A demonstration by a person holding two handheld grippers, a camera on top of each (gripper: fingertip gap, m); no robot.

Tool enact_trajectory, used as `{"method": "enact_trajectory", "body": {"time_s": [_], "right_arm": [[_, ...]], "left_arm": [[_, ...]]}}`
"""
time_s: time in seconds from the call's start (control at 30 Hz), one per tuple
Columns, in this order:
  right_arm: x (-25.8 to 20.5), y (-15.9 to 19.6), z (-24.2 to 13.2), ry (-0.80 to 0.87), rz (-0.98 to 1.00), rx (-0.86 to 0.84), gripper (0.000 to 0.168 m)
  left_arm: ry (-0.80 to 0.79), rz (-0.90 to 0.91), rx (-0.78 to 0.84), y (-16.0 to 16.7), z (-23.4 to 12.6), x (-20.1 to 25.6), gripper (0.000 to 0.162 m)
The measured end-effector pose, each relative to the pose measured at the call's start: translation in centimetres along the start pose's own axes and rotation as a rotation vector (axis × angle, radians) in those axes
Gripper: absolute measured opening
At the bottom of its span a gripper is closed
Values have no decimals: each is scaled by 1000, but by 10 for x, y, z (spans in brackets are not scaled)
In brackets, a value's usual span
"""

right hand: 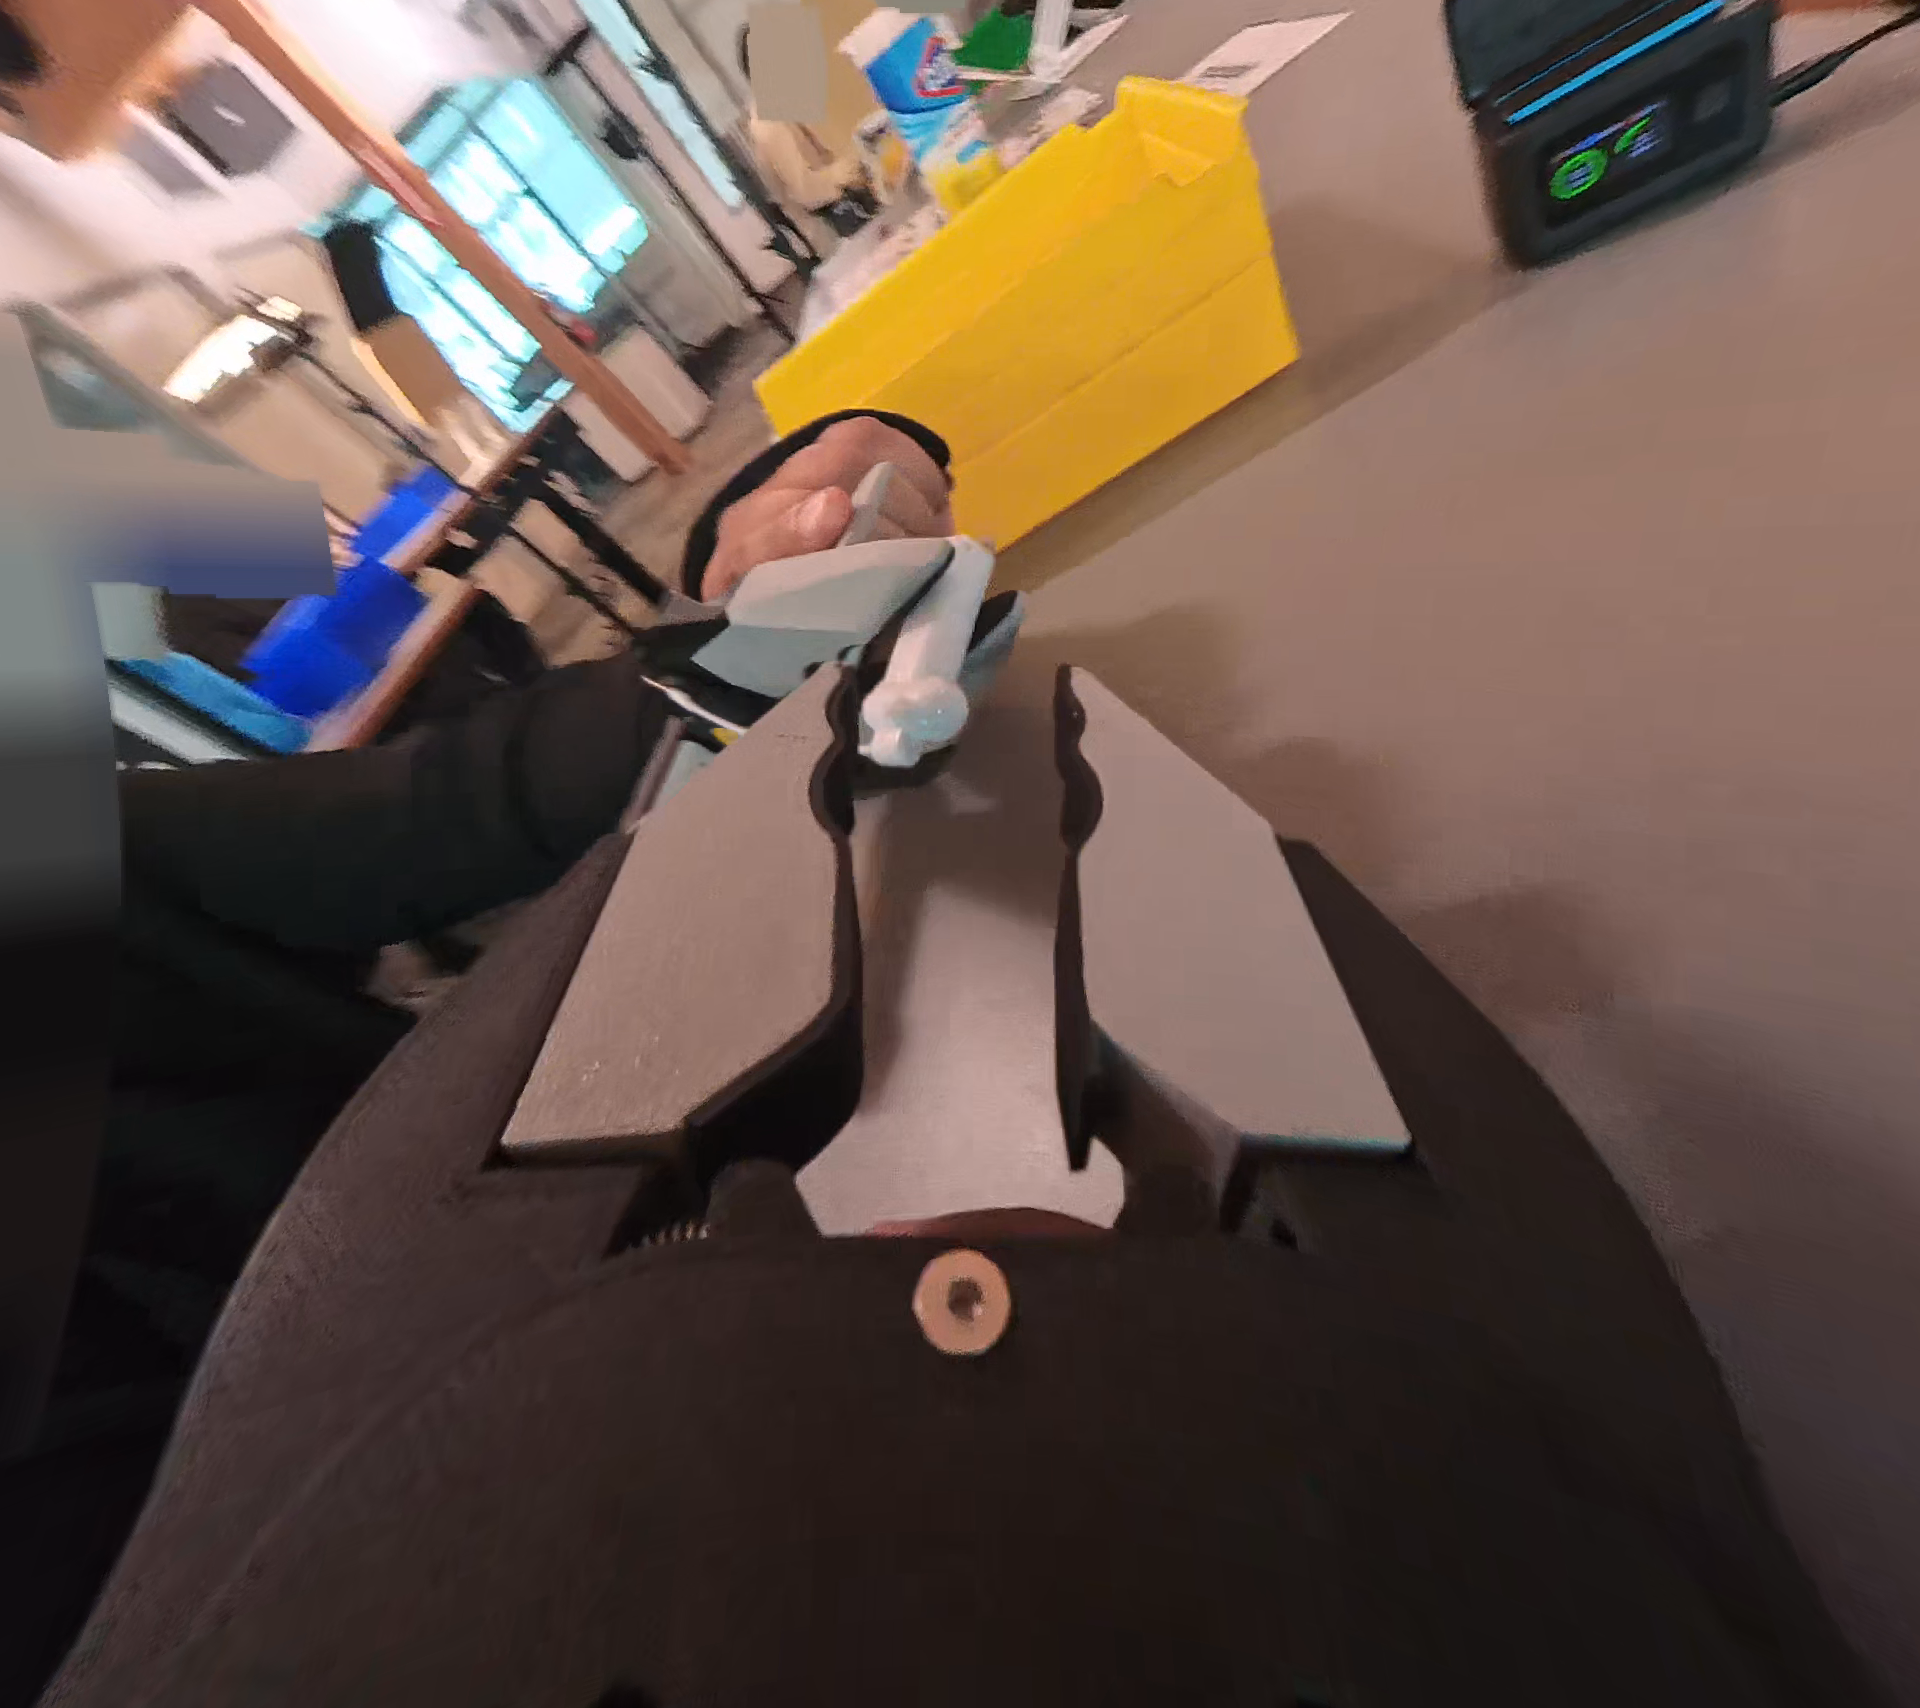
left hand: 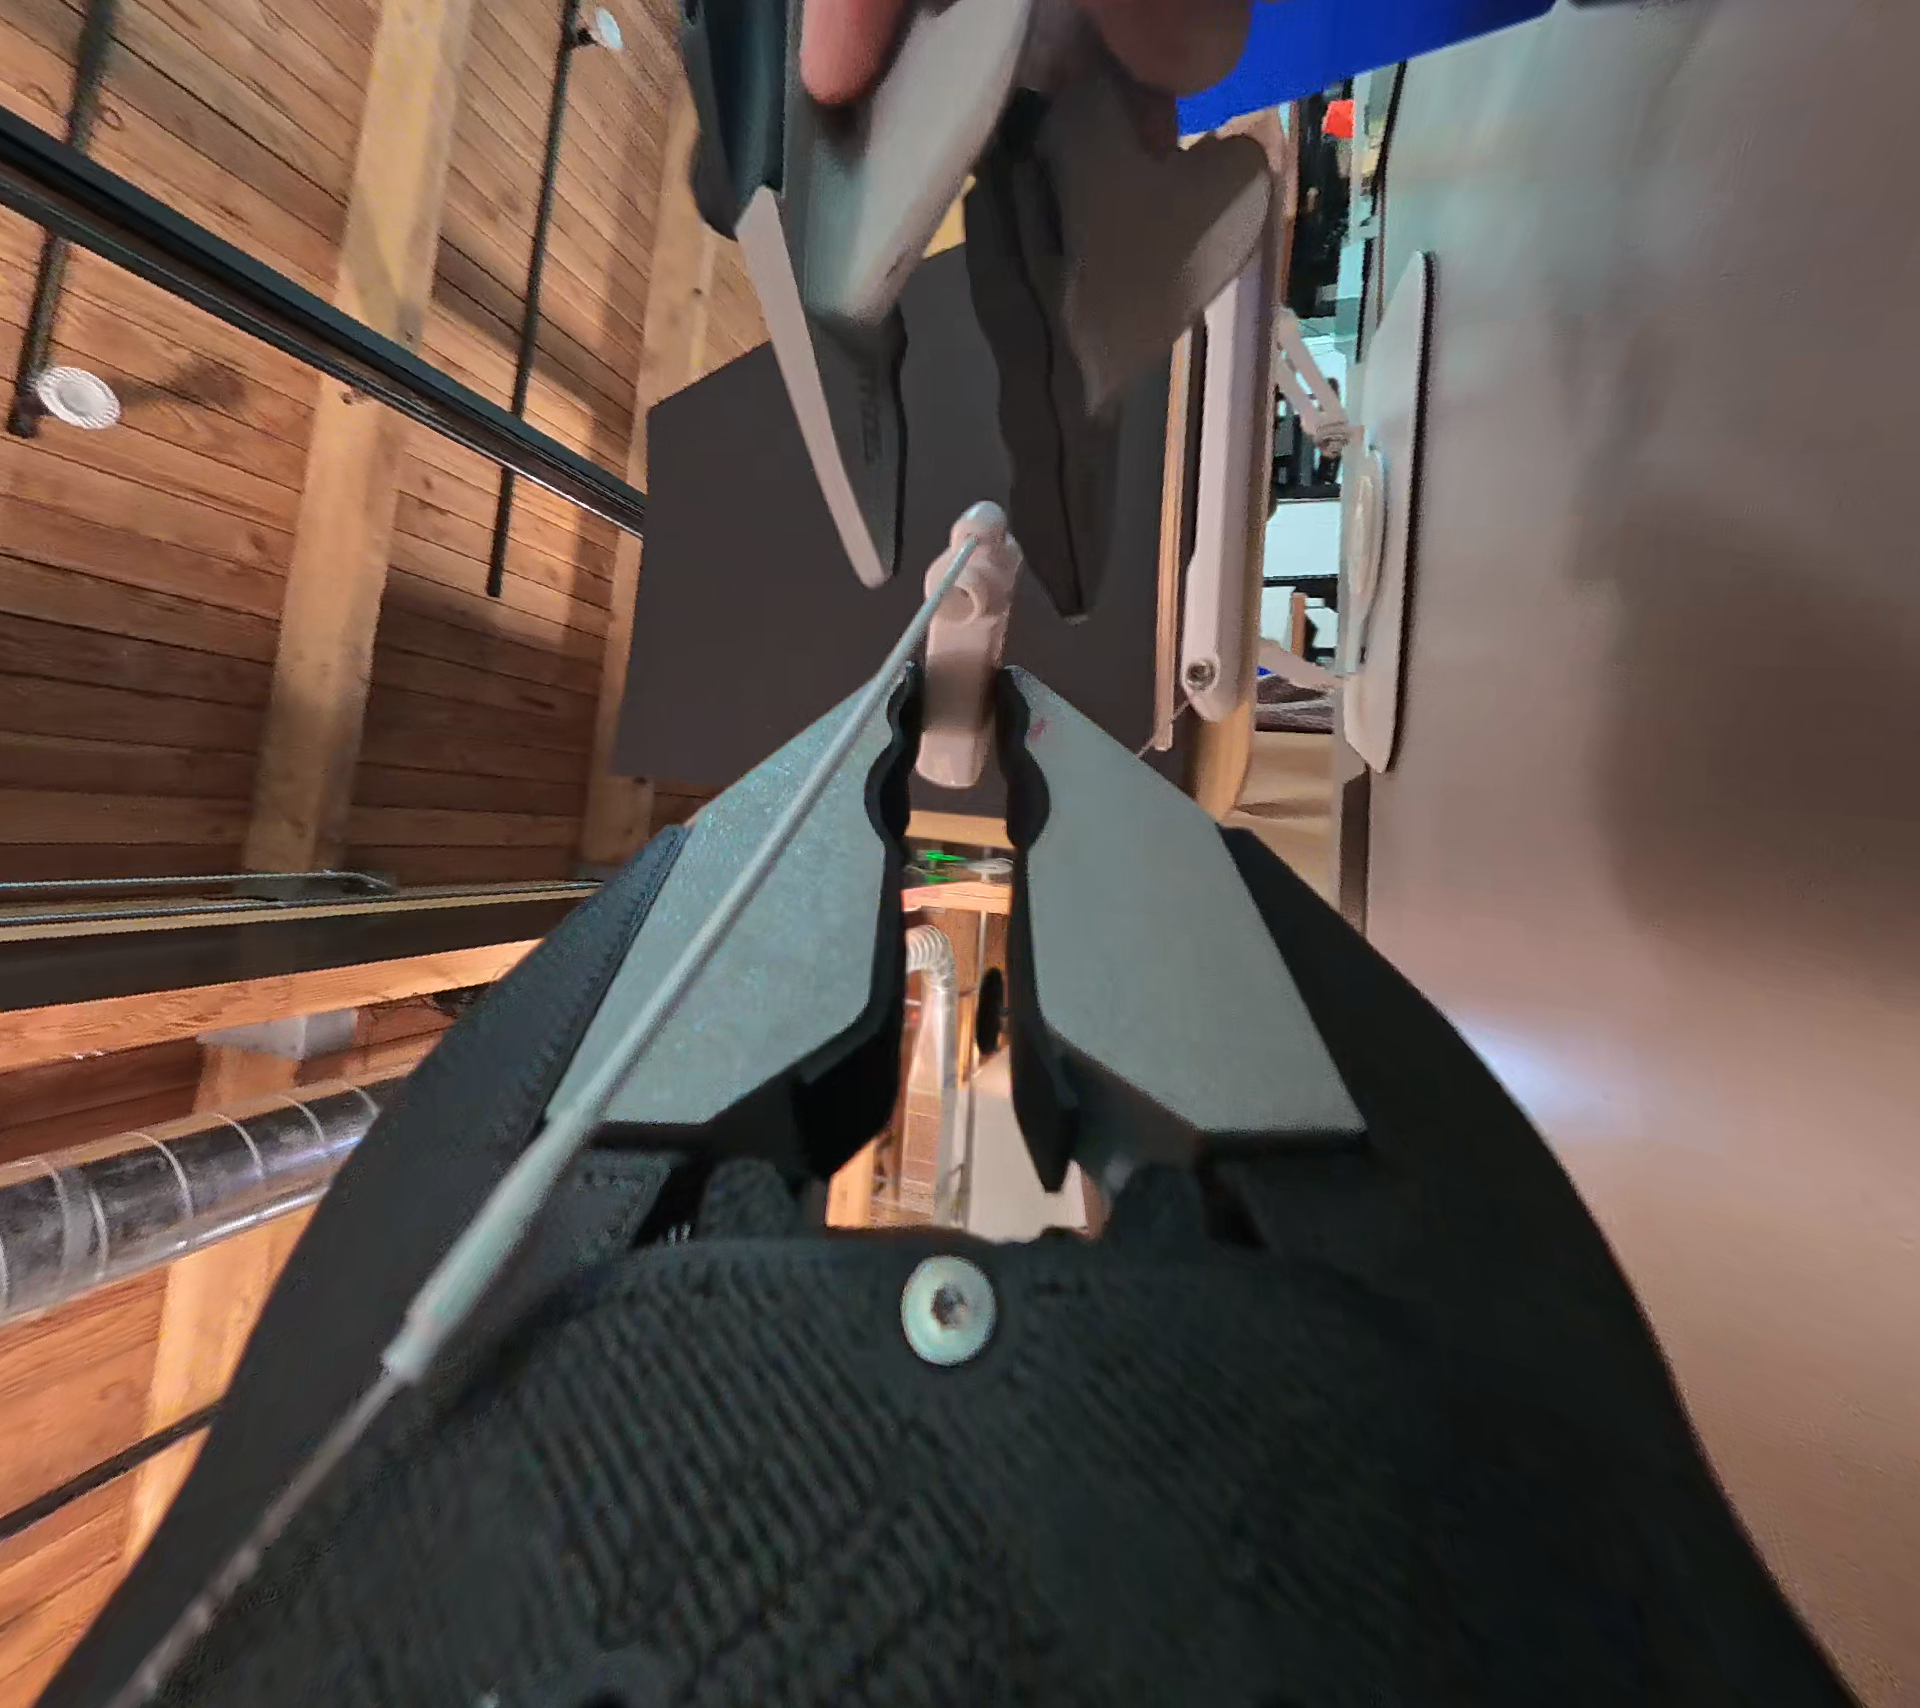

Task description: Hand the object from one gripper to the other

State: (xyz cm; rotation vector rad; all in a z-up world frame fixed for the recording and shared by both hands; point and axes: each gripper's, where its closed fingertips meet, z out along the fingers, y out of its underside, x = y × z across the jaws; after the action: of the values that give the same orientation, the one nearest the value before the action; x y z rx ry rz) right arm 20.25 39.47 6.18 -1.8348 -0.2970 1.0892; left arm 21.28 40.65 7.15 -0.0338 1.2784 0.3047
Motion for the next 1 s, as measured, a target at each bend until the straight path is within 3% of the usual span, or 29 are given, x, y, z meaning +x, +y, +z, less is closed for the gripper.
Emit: {"method": "enact_trajectory", "body": {"time_s": [0.2, 0.43, 0.5, 0.7, 0.87, 1.0], "right_arm": [[-14, 11, 8, -129, 113, -49, 14], [-20, 7, 10, -158, 118, -28, 14], [-21, 13, 14, -169, 129, -61, 21], [-18, 15, 17, -137, 68, -77, 10], [-2, 12, 11, 41, -112, -98, 9], [16, 3, 0, 263, -375, -114, 10]], "left_arm": [[-2, 5, 15, -6, 1, 1, 11], [-13, -40, -12, -2, 2, -6, 10], [-13, -28, -15, -3, 2, -6, 10], [-20, -68, -41, 1, 4, -4, 13], [69, -380, -111, 24, 5, 5, 18], [427, -872, -117, 25, -7, 42, 21]]}}
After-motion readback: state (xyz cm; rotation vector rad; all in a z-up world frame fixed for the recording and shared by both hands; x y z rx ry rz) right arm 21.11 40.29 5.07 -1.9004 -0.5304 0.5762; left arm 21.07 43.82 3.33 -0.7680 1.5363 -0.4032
